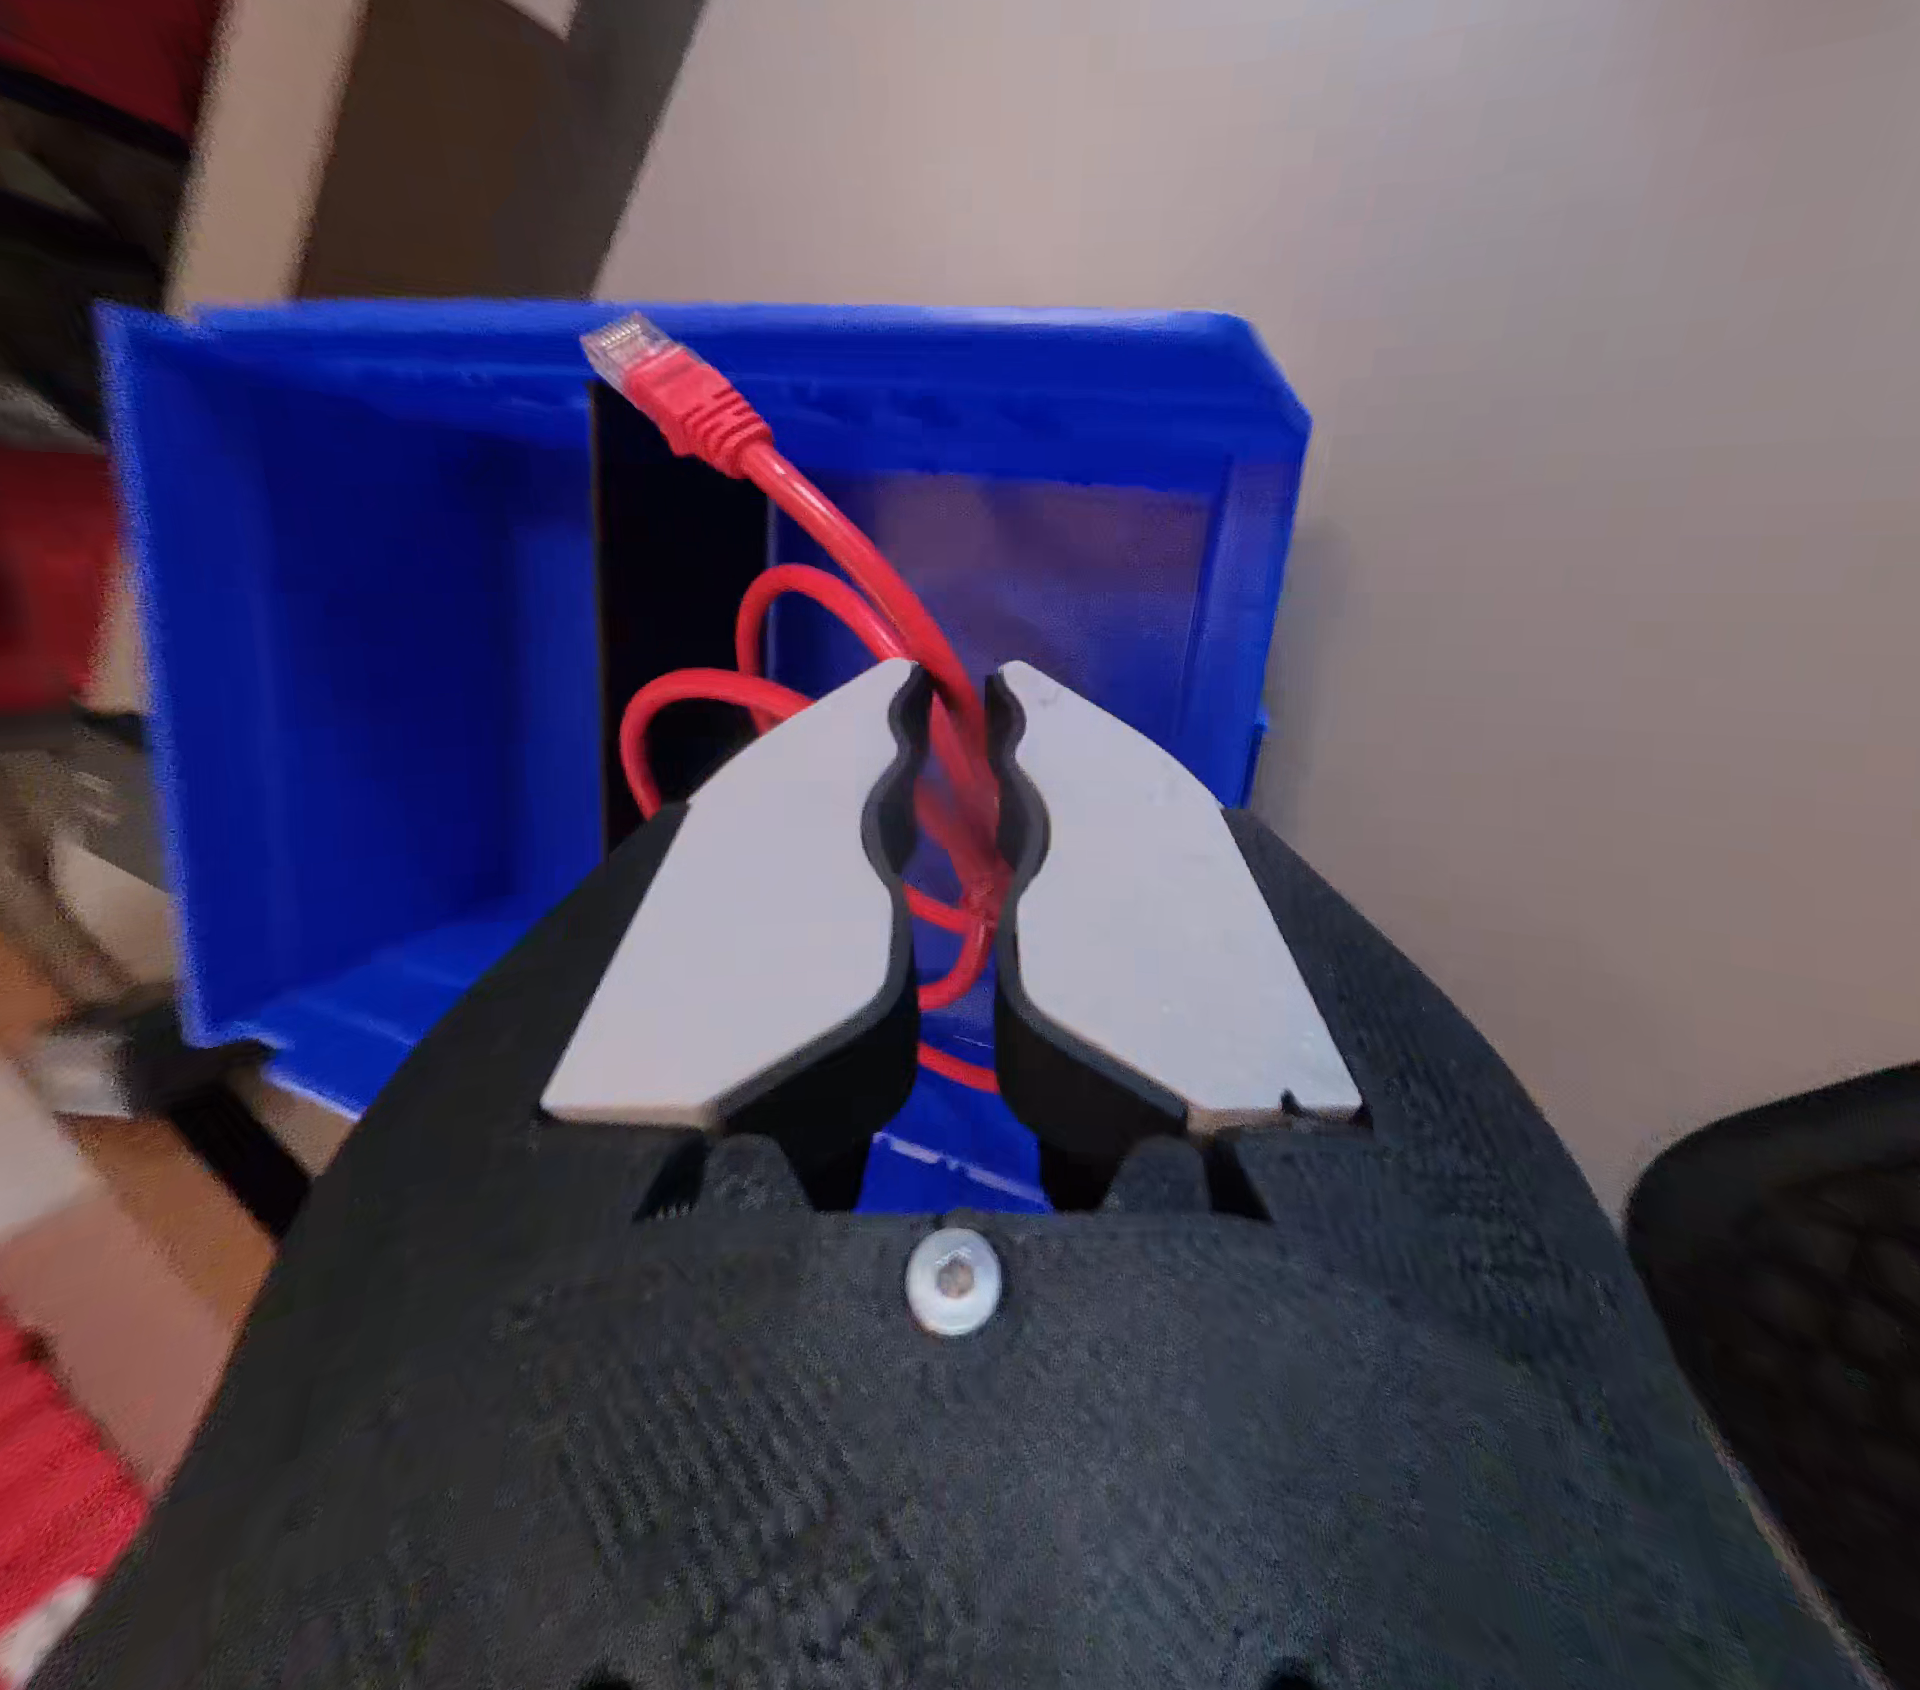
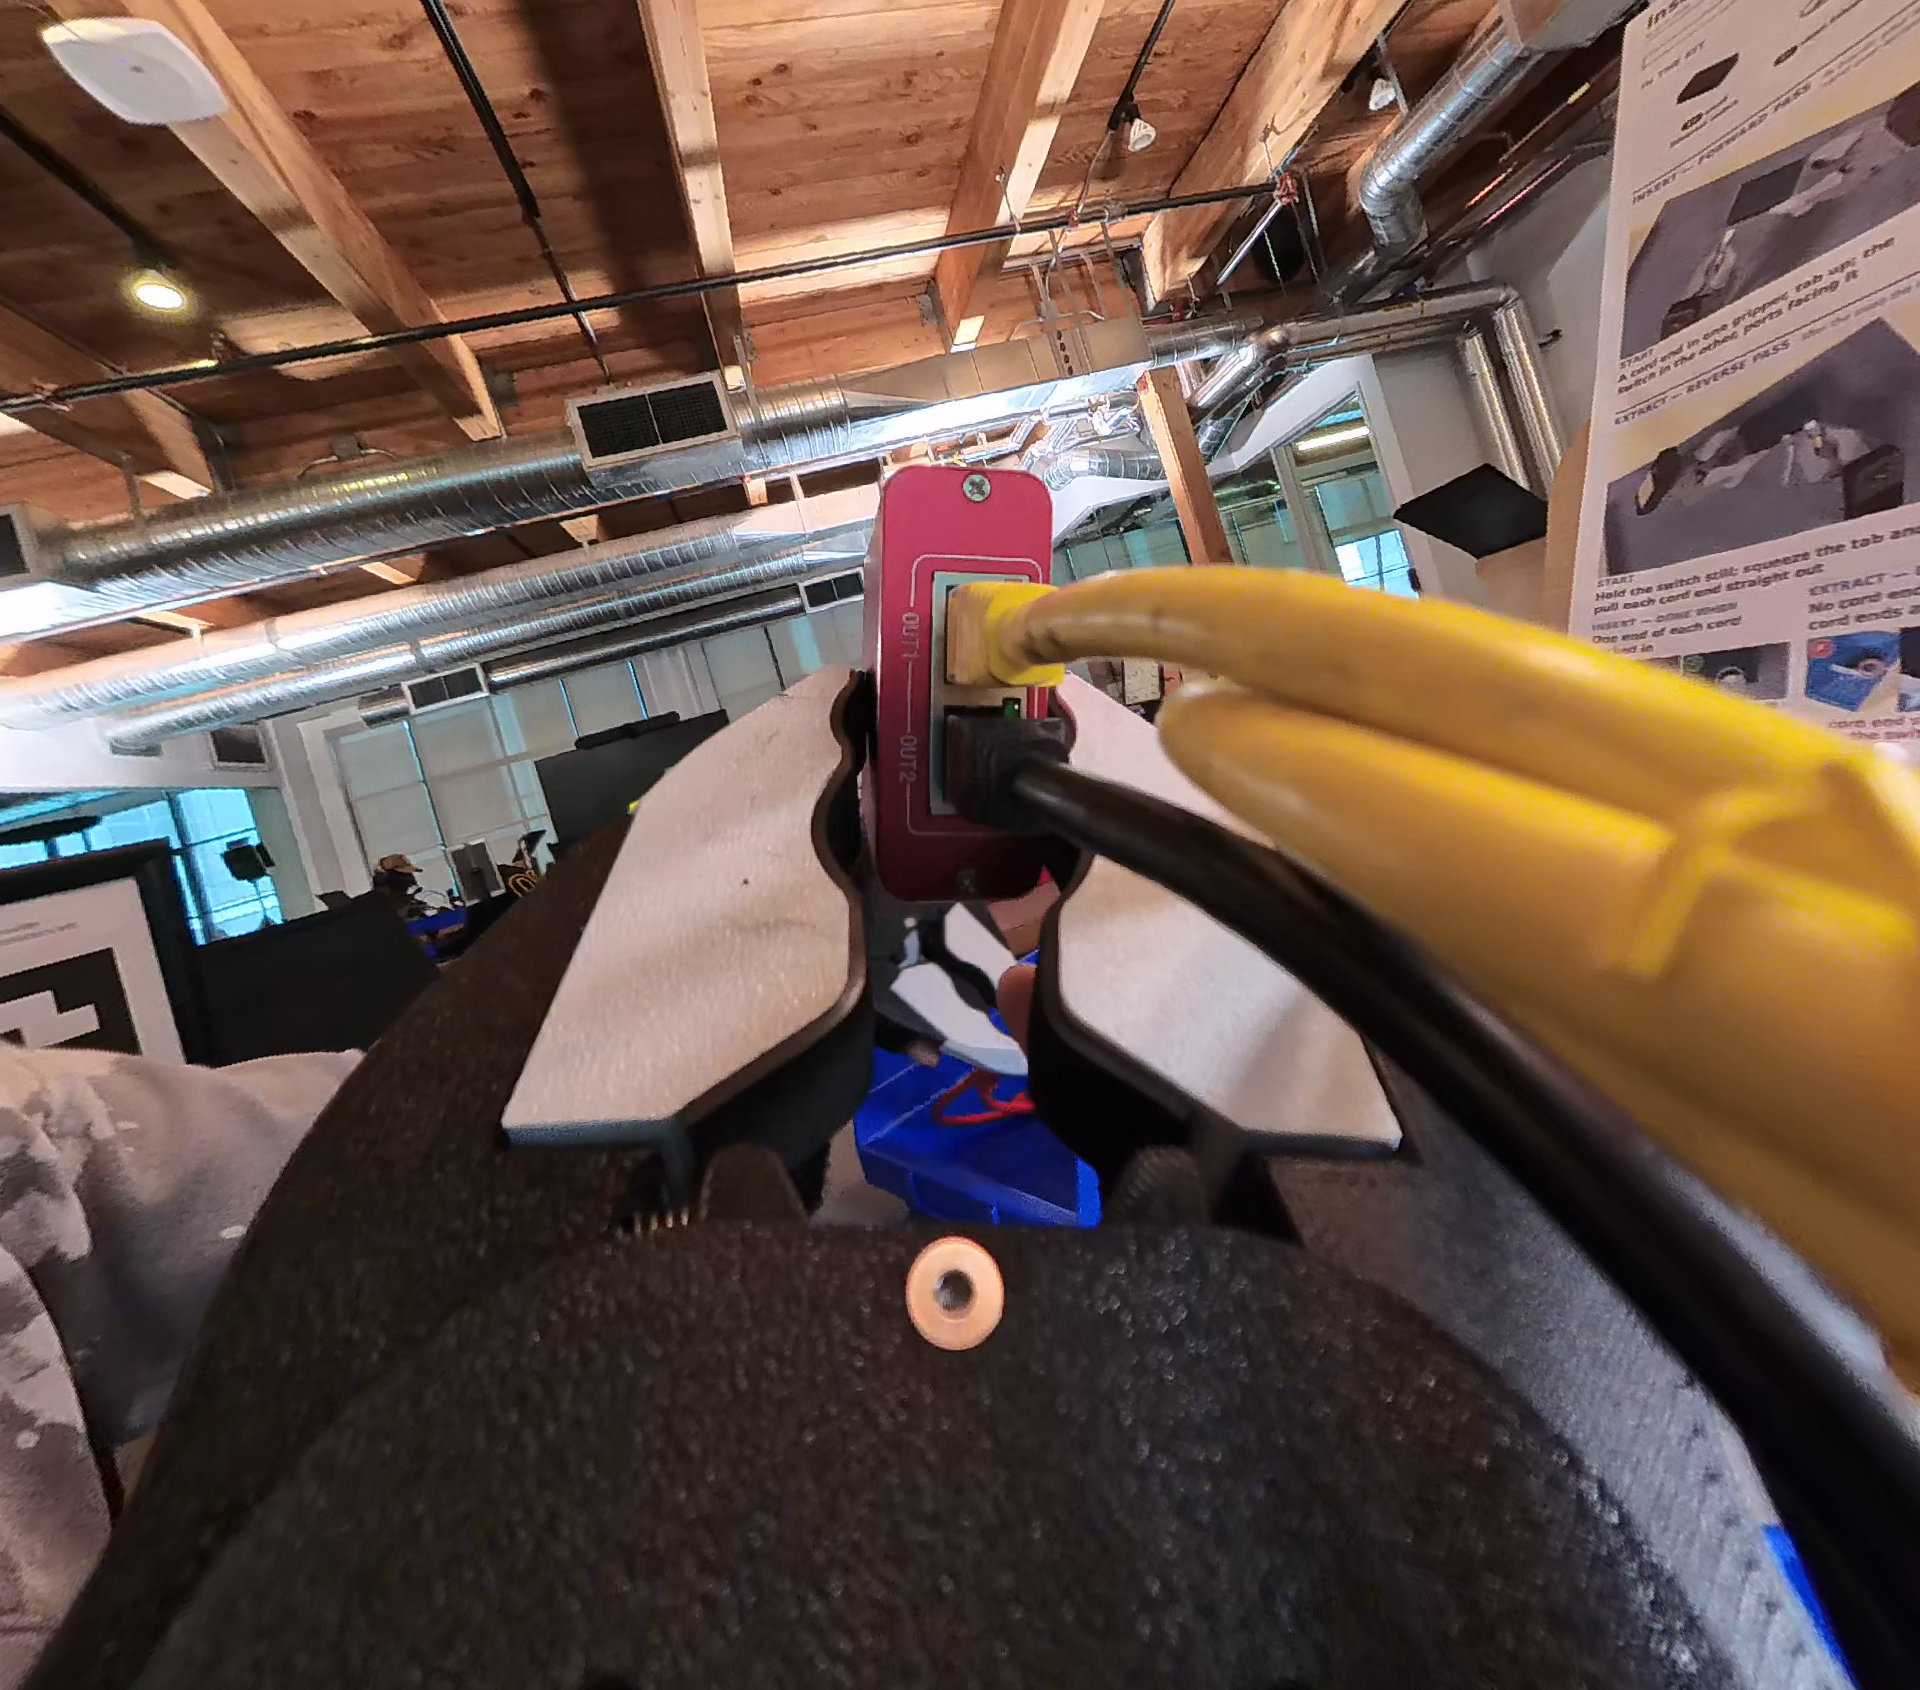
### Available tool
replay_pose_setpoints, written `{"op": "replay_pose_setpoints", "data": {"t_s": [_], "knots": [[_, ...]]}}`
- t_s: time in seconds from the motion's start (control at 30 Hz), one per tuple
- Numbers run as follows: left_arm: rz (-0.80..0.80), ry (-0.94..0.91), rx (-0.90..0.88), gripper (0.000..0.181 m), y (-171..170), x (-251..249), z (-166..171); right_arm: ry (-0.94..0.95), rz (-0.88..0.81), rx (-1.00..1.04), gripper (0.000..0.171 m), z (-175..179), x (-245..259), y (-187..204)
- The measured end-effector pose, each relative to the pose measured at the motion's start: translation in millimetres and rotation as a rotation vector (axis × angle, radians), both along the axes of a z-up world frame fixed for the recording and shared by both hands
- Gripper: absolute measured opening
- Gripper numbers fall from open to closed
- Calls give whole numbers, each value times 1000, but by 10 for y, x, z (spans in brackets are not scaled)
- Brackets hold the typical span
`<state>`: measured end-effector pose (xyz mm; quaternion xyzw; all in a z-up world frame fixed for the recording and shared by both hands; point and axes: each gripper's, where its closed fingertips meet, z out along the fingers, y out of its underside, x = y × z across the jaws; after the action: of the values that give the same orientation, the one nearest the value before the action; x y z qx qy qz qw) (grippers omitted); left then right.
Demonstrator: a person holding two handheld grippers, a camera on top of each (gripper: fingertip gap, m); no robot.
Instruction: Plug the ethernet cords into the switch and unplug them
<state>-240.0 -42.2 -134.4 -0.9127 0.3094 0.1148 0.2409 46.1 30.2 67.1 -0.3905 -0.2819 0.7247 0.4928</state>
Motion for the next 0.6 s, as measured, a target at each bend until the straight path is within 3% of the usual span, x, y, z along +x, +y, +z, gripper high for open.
{"op": "replay_pose_setpoints", "data": {"t_s": [0.13, 0.23, 0.4, 0.6], "knots": [[-220, 50, 21, 11, -297, 294, -177, -1, 3, -7, 32, -6, -15, -13], [-259, 76, 15, 11, -458, 366, -408, -10, -1, -4, 32, -18, -30, -20], [-208, -50, 25, 21, -506, 371, -429, -17, -1, -15, 32, -44, -45, -6], [-42, -412, 16, 27, -338, 427, -301, -21, -5, -34, 32, -71, -44, 46]]}}
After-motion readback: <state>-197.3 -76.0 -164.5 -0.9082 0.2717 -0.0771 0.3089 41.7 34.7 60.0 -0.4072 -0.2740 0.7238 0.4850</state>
